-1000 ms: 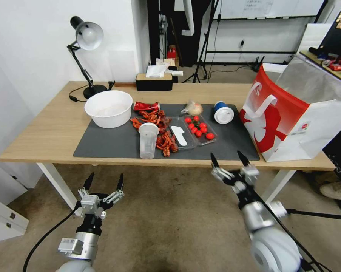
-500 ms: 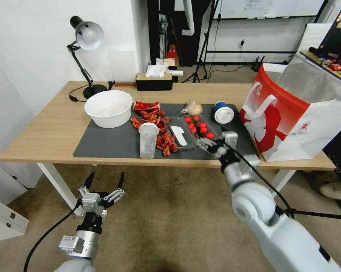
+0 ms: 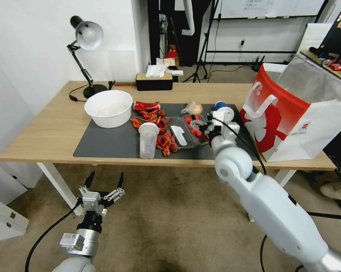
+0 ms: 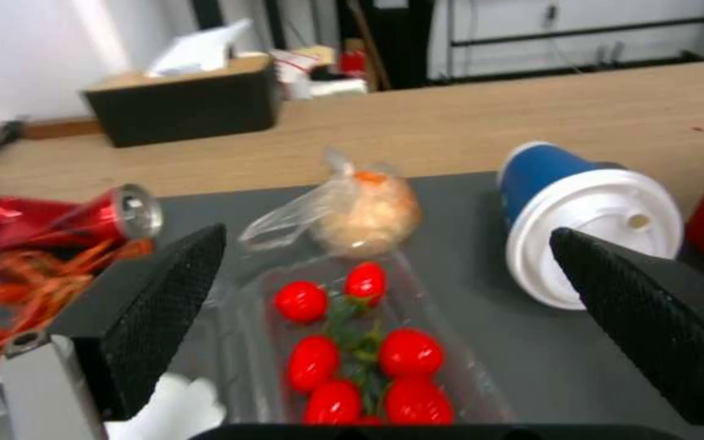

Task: Pick up the trash from the table and place it into the takeout bag.

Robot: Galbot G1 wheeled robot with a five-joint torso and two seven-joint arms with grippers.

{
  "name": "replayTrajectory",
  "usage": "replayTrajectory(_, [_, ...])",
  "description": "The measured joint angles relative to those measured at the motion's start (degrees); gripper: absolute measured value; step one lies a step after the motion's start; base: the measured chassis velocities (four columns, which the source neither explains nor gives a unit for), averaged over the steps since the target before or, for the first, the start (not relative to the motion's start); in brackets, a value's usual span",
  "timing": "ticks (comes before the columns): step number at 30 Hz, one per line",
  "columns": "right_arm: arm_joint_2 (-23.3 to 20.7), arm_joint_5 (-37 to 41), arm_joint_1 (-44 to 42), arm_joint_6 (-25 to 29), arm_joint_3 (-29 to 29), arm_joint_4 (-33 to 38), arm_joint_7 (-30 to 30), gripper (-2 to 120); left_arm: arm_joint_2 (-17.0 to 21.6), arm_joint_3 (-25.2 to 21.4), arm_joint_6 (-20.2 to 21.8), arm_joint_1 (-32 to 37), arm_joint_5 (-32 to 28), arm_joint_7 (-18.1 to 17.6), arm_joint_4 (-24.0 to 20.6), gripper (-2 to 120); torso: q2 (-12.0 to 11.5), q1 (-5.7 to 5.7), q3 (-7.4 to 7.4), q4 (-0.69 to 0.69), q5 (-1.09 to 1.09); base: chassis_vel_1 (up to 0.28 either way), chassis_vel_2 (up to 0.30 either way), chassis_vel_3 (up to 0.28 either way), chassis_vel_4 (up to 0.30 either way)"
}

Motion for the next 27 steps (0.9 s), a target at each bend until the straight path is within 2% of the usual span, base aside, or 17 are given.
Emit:
replayTrajectory(10, [2.6,2.1,7.3,-1.4,-1.2,-7.6,6.3,100,0.6,-0.1,0.0,0.0,-0.8,0.0,0.1,100,0.0,0.00,0.00,0.00,0.00,0.000,0.000,0.000,0.000])
replayTrajectory(27, [4.2,4.1,12.2,-1.8,0.0,-21.0,7.1,100,1.2,-0.3,0.7,0.2,-1.2,-0.2,-1.0,100,0.0,0.00,0.00,0.00,0.01,0.000,0.000,0.000,0.000])
